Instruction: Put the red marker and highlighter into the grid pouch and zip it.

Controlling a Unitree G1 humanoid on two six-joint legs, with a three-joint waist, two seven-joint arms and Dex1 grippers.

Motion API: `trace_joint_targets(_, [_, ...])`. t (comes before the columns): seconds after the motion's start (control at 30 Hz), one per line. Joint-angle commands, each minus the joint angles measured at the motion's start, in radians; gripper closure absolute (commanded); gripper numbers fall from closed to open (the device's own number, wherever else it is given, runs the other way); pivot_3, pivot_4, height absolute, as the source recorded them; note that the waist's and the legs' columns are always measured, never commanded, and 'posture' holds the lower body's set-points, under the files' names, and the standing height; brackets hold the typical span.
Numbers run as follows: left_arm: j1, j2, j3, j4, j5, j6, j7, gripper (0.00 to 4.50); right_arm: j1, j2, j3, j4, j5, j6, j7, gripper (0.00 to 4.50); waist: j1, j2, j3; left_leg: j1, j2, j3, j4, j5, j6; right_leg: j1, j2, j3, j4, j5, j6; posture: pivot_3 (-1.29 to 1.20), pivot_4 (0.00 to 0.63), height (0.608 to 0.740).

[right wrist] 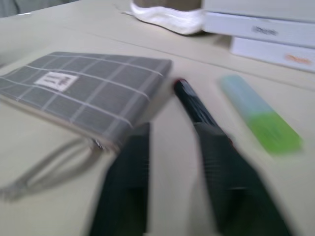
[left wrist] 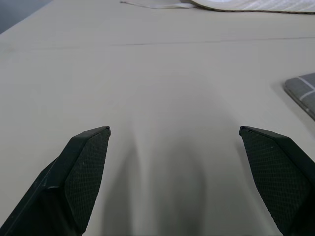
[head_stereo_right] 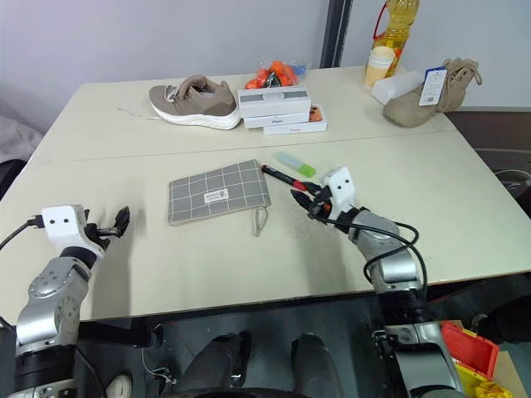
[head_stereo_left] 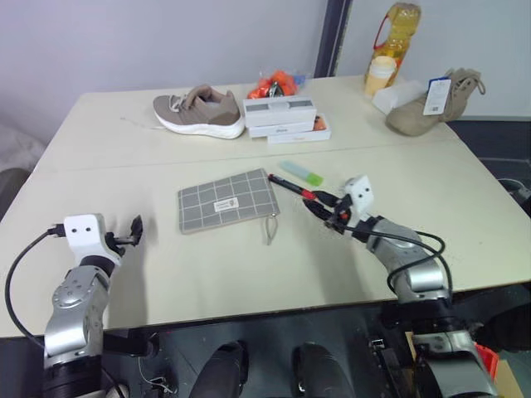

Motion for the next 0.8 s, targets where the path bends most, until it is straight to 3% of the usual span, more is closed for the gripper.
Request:
trace_joint_targets(0.03, [-0.001,0.002,-0.018,-0.014,0.017,-0.028,-0.01,0.0,-0.057,0.059,0.059,-0.034,-0.044,0.022,-0.051,4.47,0.0,0.0,0.0,0.0,0.0,0.0,0.0,0.0,0.0,0.0,0.0,0.0,0.0,0.0,0.0,0.0,0.15,0.74])
trace_joint_targets(0.33, [-0.011,0.025,-0.032,-0.002,0.037,-0.032,-0.042,0.0,-0.206,0.221,0.171,0.162,-0.185,0.052,-0.188,4.47,-0.002,0.0,0.0,0.0,0.0,0.0,0.0,0.0,0.0,-0.001,0.0,0.0,0.001,0.0,0.0,0.0,0.15,0.74])
trace_joint_targets(0.47, [0.008,0.049,-0.036,-0.013,0.055,-0.039,-0.064,0.0,-0.268,0.272,0.146,0.322,-0.221,0.127,-0.288,4.47,-0.002,0.0,0.0,0.0,0.0,0.0,-0.001,0.0,0.0,-0.002,0.001,0.0,0.001,0.0,0.0,0.0,0.15,0.74])
trace_joint_targets(0.8, [0.03,0.201,-0.108,0.062,0.174,-0.225,-0.21,0.0,-0.269,0.305,0.102,0.33,-0.182,0.158,-0.266,4.47,-0.002,0.0,0.0,0.0,0.0,-0.001,-0.001,0.0,-0.001,-0.003,0.0,0.0,0.002,0.0,-0.001,0.0,0.15,0.74])
